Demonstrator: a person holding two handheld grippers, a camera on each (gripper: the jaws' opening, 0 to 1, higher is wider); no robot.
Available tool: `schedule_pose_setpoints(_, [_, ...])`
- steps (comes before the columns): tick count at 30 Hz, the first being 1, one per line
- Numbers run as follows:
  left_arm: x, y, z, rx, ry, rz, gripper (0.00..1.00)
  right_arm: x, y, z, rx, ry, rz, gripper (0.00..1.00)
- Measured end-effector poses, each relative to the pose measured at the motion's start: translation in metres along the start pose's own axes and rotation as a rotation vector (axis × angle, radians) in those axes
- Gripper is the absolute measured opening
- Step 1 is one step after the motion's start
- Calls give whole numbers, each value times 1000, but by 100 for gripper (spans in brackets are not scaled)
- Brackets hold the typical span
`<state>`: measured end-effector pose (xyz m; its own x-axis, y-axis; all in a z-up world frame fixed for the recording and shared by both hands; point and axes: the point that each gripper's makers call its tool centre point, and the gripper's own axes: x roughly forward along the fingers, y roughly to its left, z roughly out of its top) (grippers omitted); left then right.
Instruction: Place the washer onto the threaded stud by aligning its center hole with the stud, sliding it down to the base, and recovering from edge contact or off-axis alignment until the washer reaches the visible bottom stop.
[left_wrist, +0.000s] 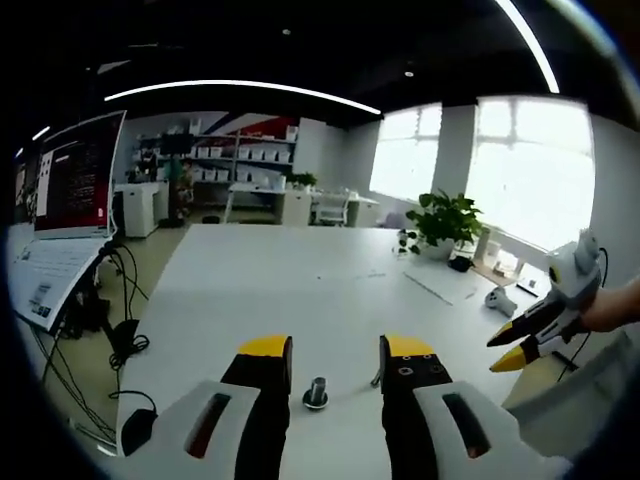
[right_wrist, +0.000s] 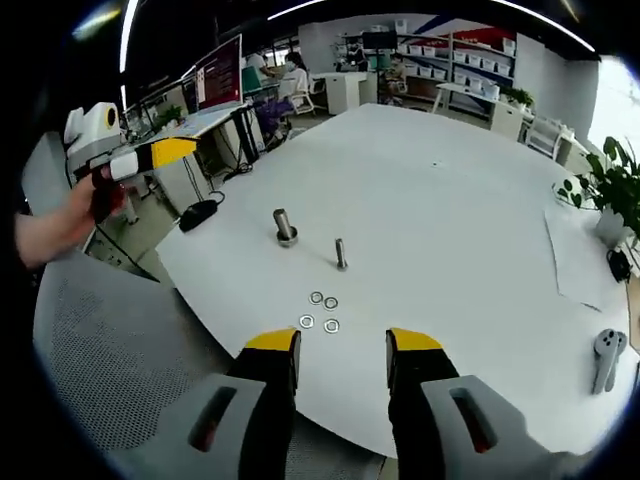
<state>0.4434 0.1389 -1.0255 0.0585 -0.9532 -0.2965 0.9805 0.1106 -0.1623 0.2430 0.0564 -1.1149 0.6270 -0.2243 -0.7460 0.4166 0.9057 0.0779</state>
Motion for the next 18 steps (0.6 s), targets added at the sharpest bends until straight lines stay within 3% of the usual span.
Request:
schedule_pose_setpoints(5, [-1, 5, -2, 5, 0, 14, 33, 22, 1, -10, -8, 32, 18, 37])
schedule_pose_setpoints(18, [-13, 0, -3, 15, 25, 18, 33, 44, -5, -12, 11, 77, 21, 37])
